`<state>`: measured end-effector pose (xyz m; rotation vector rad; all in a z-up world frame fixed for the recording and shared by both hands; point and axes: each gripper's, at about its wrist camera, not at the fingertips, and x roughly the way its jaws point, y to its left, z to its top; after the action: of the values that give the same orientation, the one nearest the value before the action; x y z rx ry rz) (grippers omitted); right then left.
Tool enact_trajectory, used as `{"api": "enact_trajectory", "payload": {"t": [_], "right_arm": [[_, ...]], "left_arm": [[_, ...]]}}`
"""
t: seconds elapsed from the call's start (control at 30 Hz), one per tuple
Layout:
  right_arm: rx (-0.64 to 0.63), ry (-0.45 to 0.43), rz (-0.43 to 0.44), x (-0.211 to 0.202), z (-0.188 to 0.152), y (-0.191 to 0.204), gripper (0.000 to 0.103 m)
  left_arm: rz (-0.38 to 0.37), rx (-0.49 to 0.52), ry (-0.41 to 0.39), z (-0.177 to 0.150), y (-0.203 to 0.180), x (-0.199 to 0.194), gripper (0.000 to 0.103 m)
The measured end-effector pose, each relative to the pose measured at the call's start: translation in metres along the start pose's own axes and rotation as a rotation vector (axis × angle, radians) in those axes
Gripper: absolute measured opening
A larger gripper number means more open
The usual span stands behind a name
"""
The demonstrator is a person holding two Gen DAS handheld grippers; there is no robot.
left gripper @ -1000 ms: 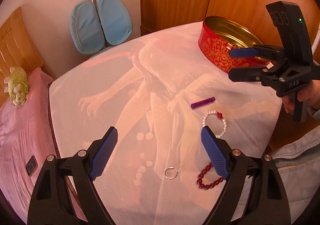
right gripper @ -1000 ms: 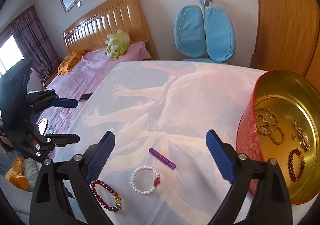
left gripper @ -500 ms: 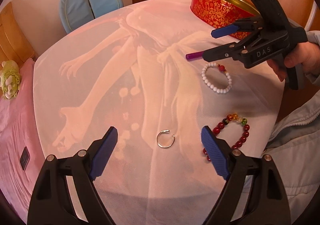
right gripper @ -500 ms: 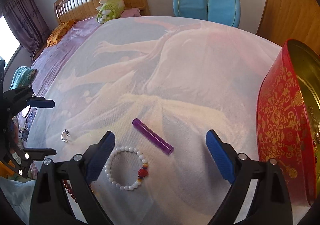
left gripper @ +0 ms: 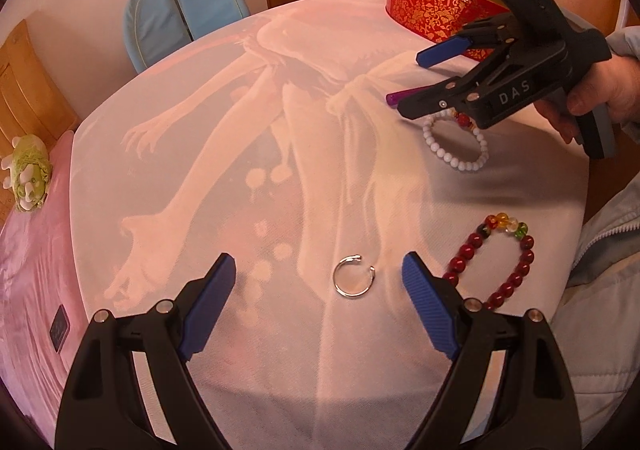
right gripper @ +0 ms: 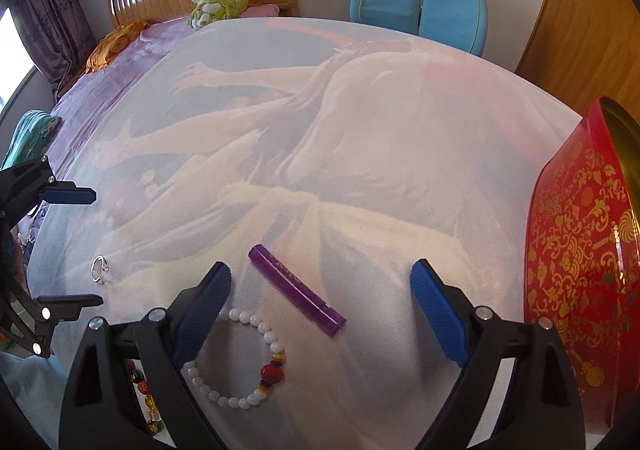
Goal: Organize jewelry
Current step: 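Grasp the second silver hoop ring with the left gripper while the right gripper grasps the purple tube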
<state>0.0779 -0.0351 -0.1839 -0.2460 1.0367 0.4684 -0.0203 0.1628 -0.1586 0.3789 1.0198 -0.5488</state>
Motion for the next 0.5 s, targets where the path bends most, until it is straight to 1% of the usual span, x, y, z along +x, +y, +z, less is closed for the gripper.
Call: {"api": "enact_trajectory", "payload": {"t": [0.03, 0.07, 0.1, 0.13, 0.17, 0.2, 0.23, 0.27, 0.37, 0.5], "right_arm": [[-0.004, -0.005, -0.012, 0.0, 0.0, 0.0, 0.082], [-0.008, -0.011, -0.022, -0.001, -0.001, 0.0, 0.077], [-0.013, -0.019, -0.029, -0.001, 0.0, 0.002, 0.066], [-0.023, -0.028, -0.029, -0.001, 0.001, 0.003, 0.06], [-0.034, -0.034, -0.02, -0.003, 0.0, 0.004, 0.045], [-0.056, -0.038, -0.009, -0.004, -0.002, 0.007, 0.024], [-0.085, -0.034, 0.003, -0.005, -0.002, 0.011, 0.014], [-0.105, -0.027, -0.004, -0.005, -0.002, 0.015, 0.011], [-0.089, -0.011, 0.015, -0.004, -0.001, 0.014, 0.011], [-0.039, -0.035, 0.019, -0.015, 0.002, 0.008, 0.011]], "left_arm": [[-0.011, 0.016, -0.007, -0.002, -0.002, -0.001, 0.079], [-0.032, 0.031, -0.015, -0.003, -0.005, -0.001, 0.064], [-0.051, 0.034, -0.025, -0.005, -0.006, -0.003, 0.049], [-0.066, 0.032, -0.031, -0.006, -0.007, -0.004, 0.044], [-0.065, 0.035, -0.036, -0.006, -0.008, -0.005, 0.032], [-0.069, 0.037, -0.039, -0.006, -0.009, -0.006, 0.022], [-0.071, 0.033, -0.039, -0.006, -0.009, -0.006, 0.022], [-0.076, 0.023, -0.037, -0.006, -0.007, -0.006, 0.022], [-0.106, -0.024, -0.034, -0.005, -0.001, -0.007, 0.021], [-0.092, -0.059, -0.057, -0.001, 0.004, -0.013, 0.021]]}}
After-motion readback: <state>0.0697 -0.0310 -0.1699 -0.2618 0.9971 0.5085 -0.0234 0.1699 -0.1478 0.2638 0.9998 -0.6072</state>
